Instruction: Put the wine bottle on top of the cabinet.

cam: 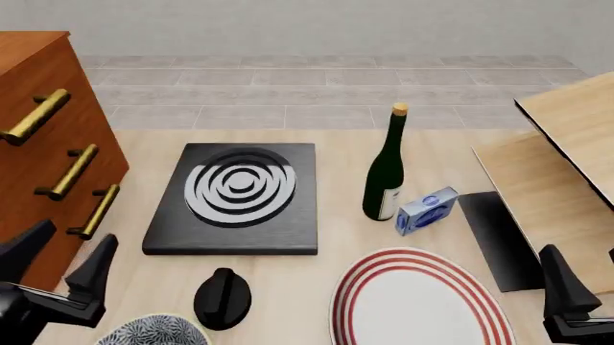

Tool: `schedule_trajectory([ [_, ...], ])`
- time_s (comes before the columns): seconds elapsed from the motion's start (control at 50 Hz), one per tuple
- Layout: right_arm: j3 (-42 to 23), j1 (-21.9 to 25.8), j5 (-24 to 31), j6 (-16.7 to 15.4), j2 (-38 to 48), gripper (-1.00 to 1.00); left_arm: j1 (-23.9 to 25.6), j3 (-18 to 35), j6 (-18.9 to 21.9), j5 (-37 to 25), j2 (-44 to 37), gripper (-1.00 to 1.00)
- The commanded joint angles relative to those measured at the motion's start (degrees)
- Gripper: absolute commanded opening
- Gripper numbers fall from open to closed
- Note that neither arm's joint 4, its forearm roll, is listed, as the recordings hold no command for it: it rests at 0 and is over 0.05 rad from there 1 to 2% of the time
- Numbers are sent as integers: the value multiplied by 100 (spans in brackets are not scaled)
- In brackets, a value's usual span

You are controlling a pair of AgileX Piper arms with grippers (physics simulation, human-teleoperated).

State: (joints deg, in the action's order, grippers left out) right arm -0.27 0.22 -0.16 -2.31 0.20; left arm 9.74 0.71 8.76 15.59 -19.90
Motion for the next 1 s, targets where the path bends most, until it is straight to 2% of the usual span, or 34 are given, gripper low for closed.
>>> schedule_trajectory([
  [0.02, -4, 0, 8, 1, -4, 100, 566, 105, 2, 1353, -1500, 100],
  [0.28, -1, -1, -2, 0, 3, 100, 1333, 526, -44, 2655, -3186, 100],
  [0.5, -1, 0, -4, -2, 6, 100, 1798, 865, -95, 3178, -4032, 100],
  [0.64, 0, -1, -19, -1, 20, 100, 2100, 1026, -54, 3759, -4803, 100],
  [0.78, -2, 0, -15, -3, 18, 100, 2270, 1151, -165, 4005, -5182, 100],
  [1.0, 0, 1, -31, -2, 32, 100, 2652, 1556, -141, 3966, -5553, 100],
])
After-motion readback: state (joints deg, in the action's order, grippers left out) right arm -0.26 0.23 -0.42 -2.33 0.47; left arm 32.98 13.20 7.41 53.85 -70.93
